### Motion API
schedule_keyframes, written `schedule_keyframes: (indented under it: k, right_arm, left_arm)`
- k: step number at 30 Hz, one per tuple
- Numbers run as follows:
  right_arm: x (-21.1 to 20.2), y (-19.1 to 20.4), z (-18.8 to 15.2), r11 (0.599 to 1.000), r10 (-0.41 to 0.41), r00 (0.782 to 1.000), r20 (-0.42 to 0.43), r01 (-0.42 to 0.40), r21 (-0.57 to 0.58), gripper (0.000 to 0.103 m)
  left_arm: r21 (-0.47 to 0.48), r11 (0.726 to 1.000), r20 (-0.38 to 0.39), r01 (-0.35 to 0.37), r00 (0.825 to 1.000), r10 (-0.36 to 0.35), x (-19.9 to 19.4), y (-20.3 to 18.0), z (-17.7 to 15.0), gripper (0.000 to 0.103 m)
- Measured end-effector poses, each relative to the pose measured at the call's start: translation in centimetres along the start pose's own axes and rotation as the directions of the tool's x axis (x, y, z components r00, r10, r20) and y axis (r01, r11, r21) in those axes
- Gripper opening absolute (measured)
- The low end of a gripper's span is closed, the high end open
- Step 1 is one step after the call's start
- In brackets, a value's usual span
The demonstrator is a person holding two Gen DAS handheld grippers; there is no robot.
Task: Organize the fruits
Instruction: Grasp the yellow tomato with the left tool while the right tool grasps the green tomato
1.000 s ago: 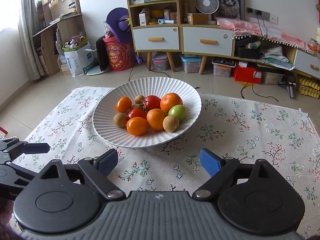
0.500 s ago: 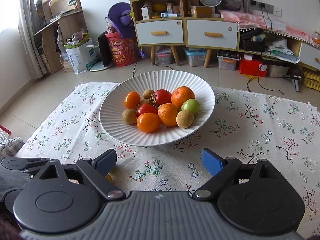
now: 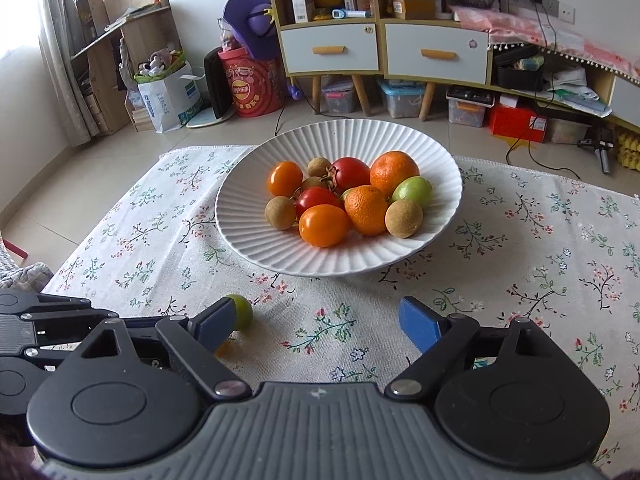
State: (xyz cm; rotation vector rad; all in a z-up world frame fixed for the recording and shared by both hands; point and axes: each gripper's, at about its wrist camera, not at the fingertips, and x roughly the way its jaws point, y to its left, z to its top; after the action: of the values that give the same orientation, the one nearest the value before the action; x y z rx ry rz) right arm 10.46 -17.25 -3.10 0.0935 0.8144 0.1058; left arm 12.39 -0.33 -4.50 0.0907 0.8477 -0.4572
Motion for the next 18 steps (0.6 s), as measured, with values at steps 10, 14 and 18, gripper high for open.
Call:
schedule_keyframes:
  k: [10, 14, 18]
  right_arm:
    - [2.0, 1.4, -0.2, 1.0, 0.017, 0.997, -0.075, -0.017, 0.002, 0.052]
    - [2.0, 1.7, 0.0, 0.997, 0.066, 0.995, -0.069, -0.063, 0.042, 0.049]
    - [2.1, 2.3, 0.1, 0.994, 0.105, 0.992, -0.066, -0.103, 0.038, 0.046]
  left_arm:
    - [-0.028, 1.0, -0.035, 0.014, 0.999, -0.015, -0.4, 2.3, -1.4, 0.028]
    - [-0.022, 0.999, -0.031, 0.044, 0.999, -0.044, -0.4, 1.9, -1.5, 0.04]
    - [-0.015, 0.998, -0.025, 0.063, 0.998, -0.063, -0.2, 1.3, -1.5, 0.041]
